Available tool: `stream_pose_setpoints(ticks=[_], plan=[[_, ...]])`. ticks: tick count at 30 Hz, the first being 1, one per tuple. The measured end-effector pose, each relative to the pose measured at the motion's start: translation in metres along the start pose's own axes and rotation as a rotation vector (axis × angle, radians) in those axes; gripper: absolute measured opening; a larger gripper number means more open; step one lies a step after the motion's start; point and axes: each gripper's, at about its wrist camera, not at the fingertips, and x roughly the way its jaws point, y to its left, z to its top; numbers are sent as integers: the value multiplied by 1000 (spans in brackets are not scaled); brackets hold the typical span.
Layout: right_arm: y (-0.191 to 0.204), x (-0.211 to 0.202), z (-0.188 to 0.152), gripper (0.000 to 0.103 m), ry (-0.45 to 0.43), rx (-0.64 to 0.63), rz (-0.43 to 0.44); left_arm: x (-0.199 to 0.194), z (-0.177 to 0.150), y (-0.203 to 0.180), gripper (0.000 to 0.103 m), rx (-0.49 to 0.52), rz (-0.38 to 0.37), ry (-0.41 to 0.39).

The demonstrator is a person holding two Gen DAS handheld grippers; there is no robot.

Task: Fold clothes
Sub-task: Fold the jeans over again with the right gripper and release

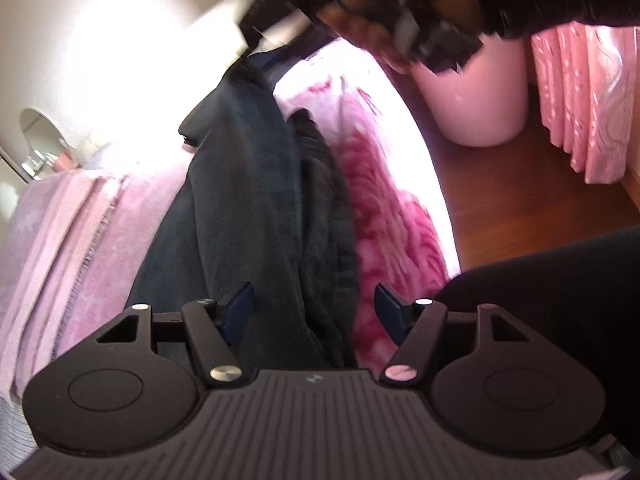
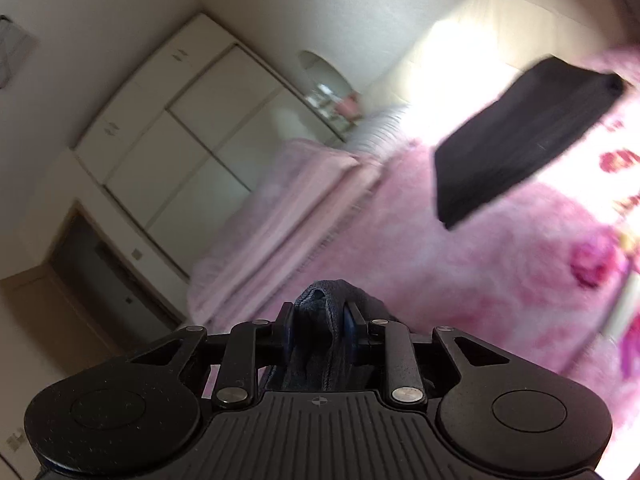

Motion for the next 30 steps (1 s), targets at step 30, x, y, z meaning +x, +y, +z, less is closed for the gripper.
stream_pose_setpoints(ticks=[30], plan=[[26, -22, -27, 30, 176, -278, -37, -24, -12, 4, 55, -185, -46, -8]])
